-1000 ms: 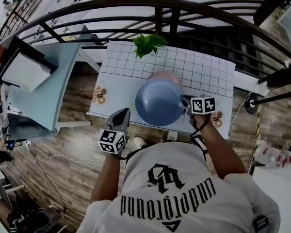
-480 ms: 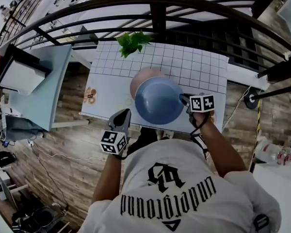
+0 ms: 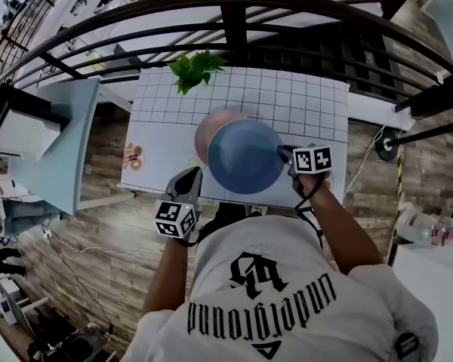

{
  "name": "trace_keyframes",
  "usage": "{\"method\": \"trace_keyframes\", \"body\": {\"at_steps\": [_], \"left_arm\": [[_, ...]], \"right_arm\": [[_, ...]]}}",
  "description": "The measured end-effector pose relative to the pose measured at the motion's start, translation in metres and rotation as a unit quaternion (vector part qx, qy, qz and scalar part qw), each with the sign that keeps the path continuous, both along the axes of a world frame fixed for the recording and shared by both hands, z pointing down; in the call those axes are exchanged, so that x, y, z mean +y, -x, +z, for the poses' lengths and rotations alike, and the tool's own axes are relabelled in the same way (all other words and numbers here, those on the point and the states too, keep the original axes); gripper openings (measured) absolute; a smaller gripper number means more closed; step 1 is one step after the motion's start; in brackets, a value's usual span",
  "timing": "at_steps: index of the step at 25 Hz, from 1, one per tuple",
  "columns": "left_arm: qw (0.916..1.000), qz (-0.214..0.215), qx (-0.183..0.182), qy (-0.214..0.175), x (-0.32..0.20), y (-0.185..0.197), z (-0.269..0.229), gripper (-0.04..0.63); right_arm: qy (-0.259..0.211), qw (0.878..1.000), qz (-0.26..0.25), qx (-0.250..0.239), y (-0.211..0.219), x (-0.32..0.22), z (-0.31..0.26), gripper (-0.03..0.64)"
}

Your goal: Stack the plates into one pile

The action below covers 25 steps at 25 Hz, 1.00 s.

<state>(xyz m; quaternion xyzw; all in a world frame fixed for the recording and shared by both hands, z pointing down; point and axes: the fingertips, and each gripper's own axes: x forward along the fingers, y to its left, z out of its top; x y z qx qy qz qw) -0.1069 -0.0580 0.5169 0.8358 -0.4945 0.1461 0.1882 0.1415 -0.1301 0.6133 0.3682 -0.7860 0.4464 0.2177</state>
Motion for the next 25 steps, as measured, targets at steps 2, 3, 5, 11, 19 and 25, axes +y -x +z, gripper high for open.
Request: {"method": "trace_keyframes", "body": {"at_steps": [2,3,5,11,19,25], "left_arm": [[1.0,0.002,0.001,0.001,0.0,-0.003,-0.002,0.049],[1.0,0.003,0.002,0.005,-0.002,0.0,0.001,0.049],[0.9998,0.005,0.006,0.016,-0.013,0.012,0.012,0.049],[0.9991,0.01,0.017,0.036,-0.046,0.04,0.035,0.049],[0.9966,0.023,0.038,0.069,-0.066,0.054,0.062,0.049],[0.9951,0.031,0.04,0.085,-0.097,0.069,0.075,0.049]], "right_arm": [[0.002,1.0,0.0,0.003,-0.003,0.002,-0.001,0.025],[0.005,1.0,0.0,0.005,0.0,0.001,0.002,0.025],[0.016,1.0,0.0,0.01,0.011,-0.008,0.013,0.026],[0.033,0.999,-0.001,0.024,0.038,-0.035,0.034,0.028],[0.059,0.998,0.013,0.036,0.053,-0.054,0.058,0.031],[0.075,0.996,0.033,0.039,0.064,-0.081,0.075,0.036]]}}
